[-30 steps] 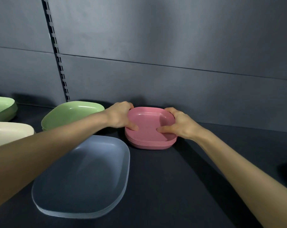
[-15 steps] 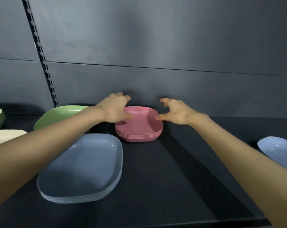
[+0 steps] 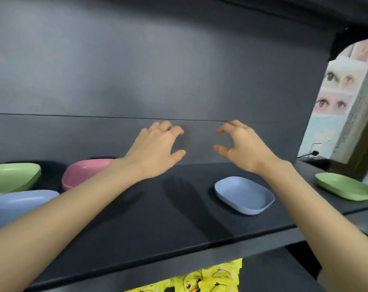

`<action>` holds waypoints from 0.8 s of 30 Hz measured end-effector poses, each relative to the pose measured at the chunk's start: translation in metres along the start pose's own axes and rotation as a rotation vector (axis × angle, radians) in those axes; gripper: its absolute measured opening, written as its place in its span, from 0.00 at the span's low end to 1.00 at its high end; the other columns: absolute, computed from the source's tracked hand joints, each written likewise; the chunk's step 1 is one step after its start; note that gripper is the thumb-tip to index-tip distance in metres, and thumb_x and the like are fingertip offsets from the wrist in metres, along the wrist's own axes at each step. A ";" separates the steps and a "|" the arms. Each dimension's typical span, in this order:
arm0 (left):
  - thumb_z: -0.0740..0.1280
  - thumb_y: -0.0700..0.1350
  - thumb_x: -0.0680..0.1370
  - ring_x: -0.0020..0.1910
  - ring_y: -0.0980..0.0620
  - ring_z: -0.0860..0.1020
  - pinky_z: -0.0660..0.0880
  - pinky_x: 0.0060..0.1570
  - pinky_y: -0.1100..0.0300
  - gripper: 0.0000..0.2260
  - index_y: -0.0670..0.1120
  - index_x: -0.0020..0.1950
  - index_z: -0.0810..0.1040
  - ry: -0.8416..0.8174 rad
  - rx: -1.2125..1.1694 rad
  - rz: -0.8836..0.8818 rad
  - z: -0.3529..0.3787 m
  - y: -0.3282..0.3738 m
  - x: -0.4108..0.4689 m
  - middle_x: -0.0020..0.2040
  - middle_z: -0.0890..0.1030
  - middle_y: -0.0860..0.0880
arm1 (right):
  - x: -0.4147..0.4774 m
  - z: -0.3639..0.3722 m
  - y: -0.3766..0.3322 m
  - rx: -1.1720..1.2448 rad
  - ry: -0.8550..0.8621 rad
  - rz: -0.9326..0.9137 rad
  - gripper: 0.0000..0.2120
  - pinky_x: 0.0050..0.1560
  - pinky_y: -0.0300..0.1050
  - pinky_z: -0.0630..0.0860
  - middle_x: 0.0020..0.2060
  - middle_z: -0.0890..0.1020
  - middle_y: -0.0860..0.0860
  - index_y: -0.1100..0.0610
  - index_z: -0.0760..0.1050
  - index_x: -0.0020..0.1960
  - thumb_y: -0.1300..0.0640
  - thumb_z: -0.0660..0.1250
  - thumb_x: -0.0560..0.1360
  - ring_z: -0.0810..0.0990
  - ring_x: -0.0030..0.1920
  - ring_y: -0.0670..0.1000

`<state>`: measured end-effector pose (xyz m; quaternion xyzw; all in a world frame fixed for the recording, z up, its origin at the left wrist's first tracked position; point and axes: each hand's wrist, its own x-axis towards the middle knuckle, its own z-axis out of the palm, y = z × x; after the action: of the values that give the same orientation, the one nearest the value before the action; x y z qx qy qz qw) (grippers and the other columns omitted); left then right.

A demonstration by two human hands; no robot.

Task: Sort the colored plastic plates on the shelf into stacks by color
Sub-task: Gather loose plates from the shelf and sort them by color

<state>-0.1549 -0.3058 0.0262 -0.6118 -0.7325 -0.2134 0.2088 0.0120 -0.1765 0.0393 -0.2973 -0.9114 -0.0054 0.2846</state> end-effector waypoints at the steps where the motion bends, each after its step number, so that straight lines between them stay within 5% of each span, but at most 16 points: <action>1: 0.63 0.54 0.77 0.66 0.47 0.65 0.64 0.63 0.53 0.23 0.49 0.70 0.66 0.010 -0.026 -0.004 0.004 0.020 0.000 0.66 0.70 0.49 | -0.013 -0.010 0.015 -0.010 0.000 0.003 0.20 0.62 0.54 0.70 0.64 0.70 0.52 0.57 0.70 0.66 0.51 0.66 0.76 0.68 0.66 0.55; 11: 0.63 0.54 0.78 0.65 0.49 0.66 0.64 0.61 0.55 0.22 0.49 0.70 0.65 -0.112 -0.140 -0.114 0.057 0.160 -0.011 0.66 0.70 0.50 | -0.101 -0.041 0.133 0.045 -0.116 0.039 0.20 0.61 0.52 0.70 0.65 0.70 0.51 0.56 0.70 0.66 0.51 0.66 0.76 0.69 0.64 0.55; 24: 0.68 0.55 0.74 0.66 0.45 0.67 0.67 0.62 0.52 0.30 0.45 0.71 0.63 -0.239 -0.195 -0.473 0.135 0.144 0.015 0.66 0.69 0.44 | -0.079 0.041 0.189 0.281 -0.302 0.080 0.22 0.59 0.50 0.72 0.62 0.73 0.53 0.56 0.69 0.66 0.49 0.67 0.75 0.73 0.60 0.53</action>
<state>-0.0212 -0.1934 -0.0677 -0.4620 -0.8503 -0.2519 0.0055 0.1457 -0.0560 -0.0666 -0.2878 -0.9230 0.1776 0.1836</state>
